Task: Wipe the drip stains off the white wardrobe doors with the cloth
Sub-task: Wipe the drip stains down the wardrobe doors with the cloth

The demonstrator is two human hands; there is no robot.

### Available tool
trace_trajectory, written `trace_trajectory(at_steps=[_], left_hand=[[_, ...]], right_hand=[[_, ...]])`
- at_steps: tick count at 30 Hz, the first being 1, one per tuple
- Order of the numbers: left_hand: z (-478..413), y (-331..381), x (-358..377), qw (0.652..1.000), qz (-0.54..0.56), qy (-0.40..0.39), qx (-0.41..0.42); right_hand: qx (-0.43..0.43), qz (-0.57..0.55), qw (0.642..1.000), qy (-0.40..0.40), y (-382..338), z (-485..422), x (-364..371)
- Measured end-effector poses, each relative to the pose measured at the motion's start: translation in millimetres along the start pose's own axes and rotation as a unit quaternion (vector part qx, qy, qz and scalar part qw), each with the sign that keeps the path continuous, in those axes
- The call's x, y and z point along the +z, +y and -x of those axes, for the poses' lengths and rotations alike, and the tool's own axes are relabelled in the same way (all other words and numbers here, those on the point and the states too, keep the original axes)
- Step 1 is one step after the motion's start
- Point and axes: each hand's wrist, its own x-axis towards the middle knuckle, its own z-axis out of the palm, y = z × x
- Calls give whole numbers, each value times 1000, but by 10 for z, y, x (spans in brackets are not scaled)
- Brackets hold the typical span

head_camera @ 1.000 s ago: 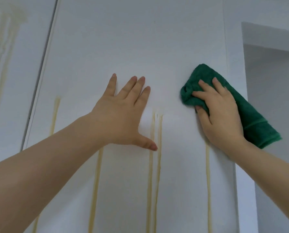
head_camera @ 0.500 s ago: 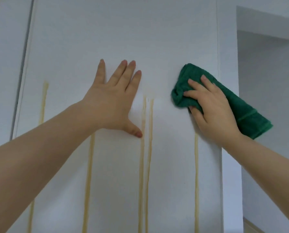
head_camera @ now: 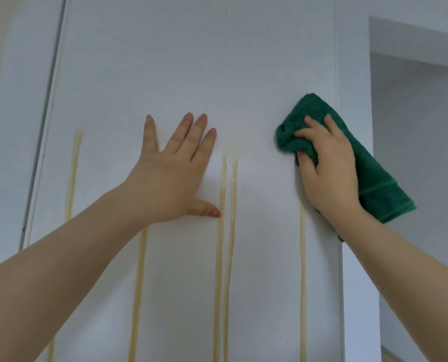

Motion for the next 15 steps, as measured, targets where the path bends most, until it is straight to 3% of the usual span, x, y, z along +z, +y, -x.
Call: trace_trajectory(at_steps=[2, 7, 13, 15], left_hand=[[13, -10, 8, 1000, 1, 2, -1], [16, -2, -12, 1000, -14, 10, 6], [14, -15, 2, 999, -22, 21, 9], [26, -27, 19, 999, -23, 27, 6]], right_hand=[[22, -5, 1000, 19, -54, 128, 51], [-91, 34, 994, -41, -7, 576, 28], [22, 6, 999, 47, -121, -77, 80], [0, 13, 999, 43, -143, 130, 123]])
